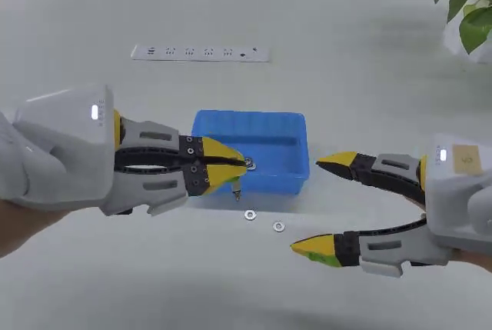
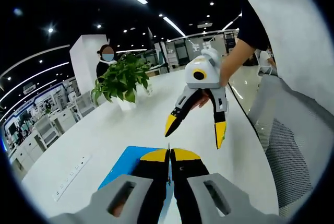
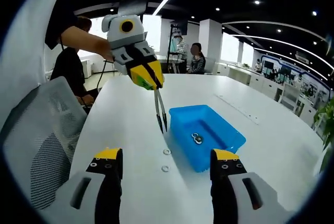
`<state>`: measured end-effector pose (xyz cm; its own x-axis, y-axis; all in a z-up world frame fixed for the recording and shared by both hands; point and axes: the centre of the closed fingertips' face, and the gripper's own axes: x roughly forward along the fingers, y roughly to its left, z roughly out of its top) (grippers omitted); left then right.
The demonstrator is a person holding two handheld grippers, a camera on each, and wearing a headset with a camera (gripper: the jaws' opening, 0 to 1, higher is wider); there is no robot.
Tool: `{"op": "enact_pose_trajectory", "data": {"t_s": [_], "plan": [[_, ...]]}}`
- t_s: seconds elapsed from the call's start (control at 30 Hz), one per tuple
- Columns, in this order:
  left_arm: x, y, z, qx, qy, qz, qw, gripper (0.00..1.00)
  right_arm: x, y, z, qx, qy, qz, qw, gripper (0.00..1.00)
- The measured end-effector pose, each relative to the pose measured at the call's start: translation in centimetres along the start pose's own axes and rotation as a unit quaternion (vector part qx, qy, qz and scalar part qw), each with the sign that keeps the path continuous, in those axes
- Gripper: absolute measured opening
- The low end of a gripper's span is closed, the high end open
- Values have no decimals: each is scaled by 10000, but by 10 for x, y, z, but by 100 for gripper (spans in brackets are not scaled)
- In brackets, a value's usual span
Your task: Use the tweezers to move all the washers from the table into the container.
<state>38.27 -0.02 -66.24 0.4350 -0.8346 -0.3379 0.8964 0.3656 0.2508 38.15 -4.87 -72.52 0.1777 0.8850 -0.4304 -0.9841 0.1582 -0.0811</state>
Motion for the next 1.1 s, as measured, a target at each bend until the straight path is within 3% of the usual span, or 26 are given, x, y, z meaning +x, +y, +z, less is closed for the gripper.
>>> {"op": "enact_pose_trajectory", "data": {"t_s": [0.3, 0.57, 0.83, 1.1], "plan": [[8, -8, -8, -102, -34, -92, 9999, 5, 0, 14, -12, -89, 187, 98, 9997, 82], [13, -9, -16, -248, -71, -98, 9996, 5, -2, 8, -24, -76, 362, -62, 9993, 89], [17, -6, -22, -326, -27, -145, 9994, 5, -3, 5, -29, 29, 371, -189, 9991, 96], [20, -5, -30, -371, 69, -177, 9991, 5, -2, 7, -31, 113, 374, -158, 9991, 98]]}}
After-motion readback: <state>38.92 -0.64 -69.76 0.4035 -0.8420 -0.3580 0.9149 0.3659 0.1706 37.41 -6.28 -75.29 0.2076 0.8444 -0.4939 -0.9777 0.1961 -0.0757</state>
